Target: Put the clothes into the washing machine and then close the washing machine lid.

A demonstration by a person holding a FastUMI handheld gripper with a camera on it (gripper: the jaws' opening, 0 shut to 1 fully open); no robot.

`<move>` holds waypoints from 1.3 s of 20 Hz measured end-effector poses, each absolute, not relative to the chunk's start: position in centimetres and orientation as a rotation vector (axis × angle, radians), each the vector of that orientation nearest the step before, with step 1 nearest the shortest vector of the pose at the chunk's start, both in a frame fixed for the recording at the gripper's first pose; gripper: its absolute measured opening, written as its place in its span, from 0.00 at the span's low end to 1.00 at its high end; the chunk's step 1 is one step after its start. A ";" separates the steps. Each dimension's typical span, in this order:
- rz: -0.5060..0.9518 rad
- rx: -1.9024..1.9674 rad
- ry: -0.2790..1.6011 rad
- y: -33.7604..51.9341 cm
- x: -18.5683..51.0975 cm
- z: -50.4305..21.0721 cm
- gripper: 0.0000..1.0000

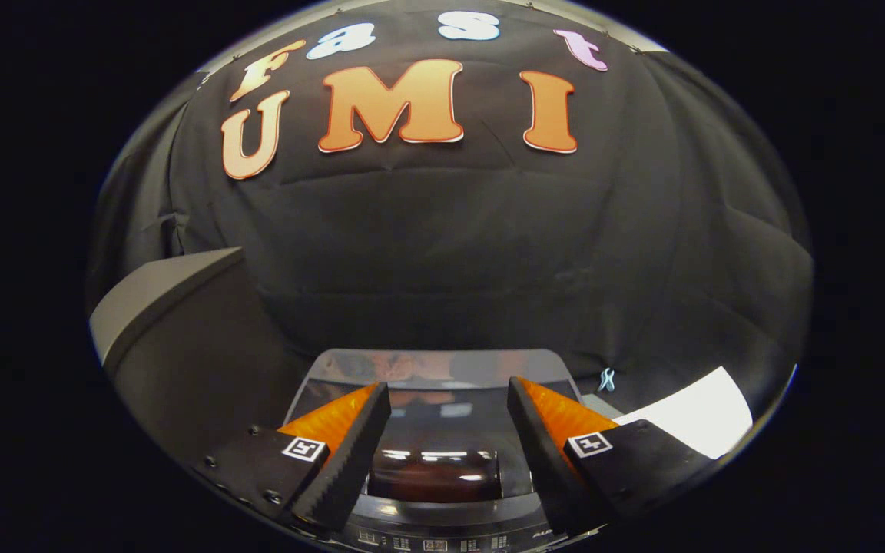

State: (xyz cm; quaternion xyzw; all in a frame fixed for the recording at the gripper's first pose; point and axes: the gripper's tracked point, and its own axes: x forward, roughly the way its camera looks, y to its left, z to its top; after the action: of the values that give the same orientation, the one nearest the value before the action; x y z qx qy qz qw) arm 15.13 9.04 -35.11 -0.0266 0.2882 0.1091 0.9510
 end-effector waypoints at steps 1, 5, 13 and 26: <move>0.217 -0.049 0.598 8.9 14.8 -35.6 0.99; 0.216 -0.017 0.612 9.1 13.9 -36.2 0.99; 0.233 -0.012 0.531 9.6 14.5 -31.1 0.99; 0.298 -0.006 0.218 10.6 13.0 -11.5 0.98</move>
State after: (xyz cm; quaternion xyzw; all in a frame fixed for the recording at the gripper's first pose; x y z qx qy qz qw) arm 13.05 10.57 -11.46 -0.0031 0.1083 0.1480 0.9830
